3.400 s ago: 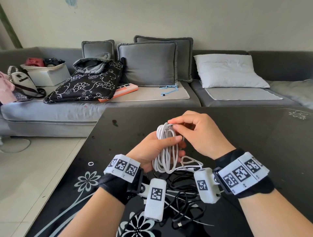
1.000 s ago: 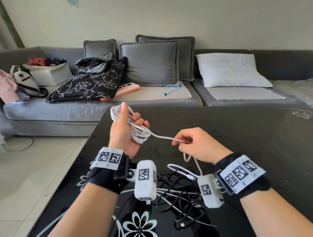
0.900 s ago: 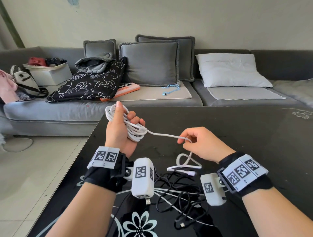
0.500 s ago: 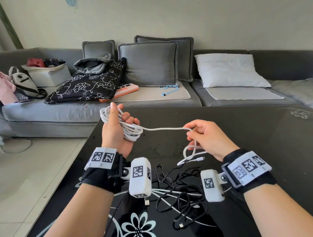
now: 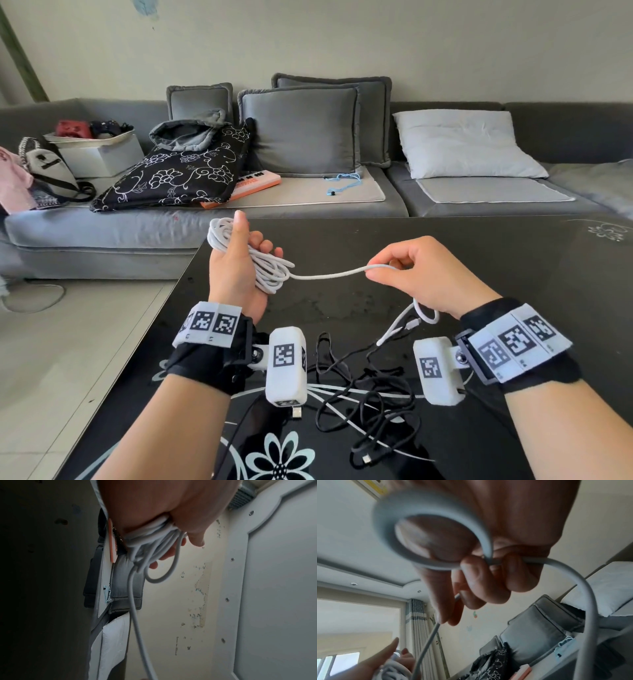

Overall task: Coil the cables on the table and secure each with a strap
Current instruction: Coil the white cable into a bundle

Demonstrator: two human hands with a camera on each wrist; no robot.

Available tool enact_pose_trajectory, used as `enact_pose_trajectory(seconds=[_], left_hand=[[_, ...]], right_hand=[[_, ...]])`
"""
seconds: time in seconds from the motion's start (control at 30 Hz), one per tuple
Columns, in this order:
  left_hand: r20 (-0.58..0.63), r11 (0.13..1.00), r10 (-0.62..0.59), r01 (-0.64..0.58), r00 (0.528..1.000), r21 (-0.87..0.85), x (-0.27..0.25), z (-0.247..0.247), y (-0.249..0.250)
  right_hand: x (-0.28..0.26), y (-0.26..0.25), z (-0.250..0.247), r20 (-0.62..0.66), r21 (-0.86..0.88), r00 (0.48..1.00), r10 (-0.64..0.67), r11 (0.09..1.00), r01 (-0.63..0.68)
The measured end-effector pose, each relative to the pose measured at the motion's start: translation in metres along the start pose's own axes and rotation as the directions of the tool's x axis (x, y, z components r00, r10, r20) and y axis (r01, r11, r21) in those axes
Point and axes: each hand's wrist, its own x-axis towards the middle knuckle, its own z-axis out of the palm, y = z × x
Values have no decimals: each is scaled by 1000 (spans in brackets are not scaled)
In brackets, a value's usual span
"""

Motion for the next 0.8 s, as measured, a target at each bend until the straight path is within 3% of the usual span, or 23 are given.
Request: enact_pose_trajectory(seconds=[0.2, 0.43, 0.5, 0.6, 0.8], left_hand=[[189, 970, -141, 97, 972, 224, -9, 4, -13], [365, 851, -298, 72, 882, 521, -32, 14, -21], [416, 809, -359, 56, 836, 586, -37, 17, -22], [486, 797, -447, 87, 751, 598, -44, 19, -23], [523, 830, -478, 169, 705, 531, -45, 18, -28]], right_hand=[[-4, -27, -3, -87, 281, 993, -74, 955, 95], [-9, -44, -5, -20, 398, 995, -102, 912, 102], [-11, -46, 0, -1, 414, 992, -124, 903, 114], [-11, -47, 7, -12, 432, 992, -123, 894, 116], [-6, -39, 16, -71, 351, 994, -88, 930, 107]])
